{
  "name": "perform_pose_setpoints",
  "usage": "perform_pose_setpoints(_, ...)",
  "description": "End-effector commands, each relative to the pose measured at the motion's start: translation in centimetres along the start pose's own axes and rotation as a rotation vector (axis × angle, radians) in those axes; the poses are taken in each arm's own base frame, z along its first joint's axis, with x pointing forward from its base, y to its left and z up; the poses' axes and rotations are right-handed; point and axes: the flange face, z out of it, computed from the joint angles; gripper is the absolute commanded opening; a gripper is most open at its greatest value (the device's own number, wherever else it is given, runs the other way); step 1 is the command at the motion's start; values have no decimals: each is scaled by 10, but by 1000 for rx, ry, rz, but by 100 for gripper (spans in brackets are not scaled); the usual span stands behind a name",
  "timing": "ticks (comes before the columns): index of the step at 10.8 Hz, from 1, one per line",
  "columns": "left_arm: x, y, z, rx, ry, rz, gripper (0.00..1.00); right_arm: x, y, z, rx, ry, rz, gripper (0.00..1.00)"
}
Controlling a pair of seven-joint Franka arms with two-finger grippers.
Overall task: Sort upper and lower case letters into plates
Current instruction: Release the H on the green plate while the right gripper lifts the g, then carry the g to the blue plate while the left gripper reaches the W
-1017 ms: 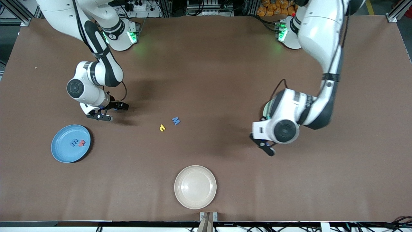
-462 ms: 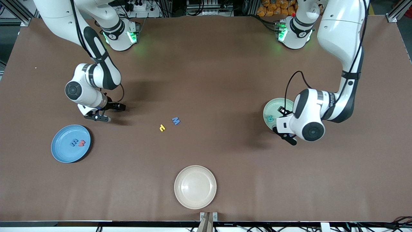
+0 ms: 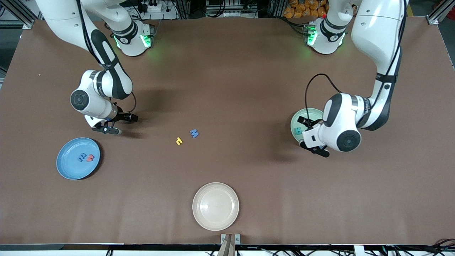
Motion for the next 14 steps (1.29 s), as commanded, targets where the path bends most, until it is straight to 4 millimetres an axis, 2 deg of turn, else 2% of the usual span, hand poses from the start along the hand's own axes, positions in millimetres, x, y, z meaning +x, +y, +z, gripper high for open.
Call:
perform_pose_setpoints(1,10,30,-35,13,79,-195,100,-7,0,-3,13,-18,-11,100)
perform_pose_setpoints(2,19,44,-40,52,103,-290,100,-7,0,-3,13,-18,-11,100)
perform_pose_setpoints(3,22,45,-48,111,142,-445,100,-7,0,-3,13,-16,-11,70)
perform_pose_setpoints(4,24,51,-54,191,175,-418,100,-7,-1,-4,13,-15,-13,16)
perform_pose_setpoints(5,29,63,-52,200,176,-378,100,-6,0,-4,13,-12,-11,0)
perform_pose_setpoints(7,39,67,-70,183,219,-367,100,-5,1,-5,14,-12,-6,0)
perform_pose_setpoints(8,40,76,-70,137,213,-282,100,-5,2,-6,15,-10,-1,0)
perform_pose_setpoints(10,51,96,-79,80,319,-184,100,-1,3,-15,24,8,10,0)
perform_pose_setpoints(11,57,120,-82,46,404,-118,100,4,10,-26,33,31,27,0)
perform_pose_setpoints(14,73,200,-86,-53,667,18,100,39,30,-68,49,129,61,0)
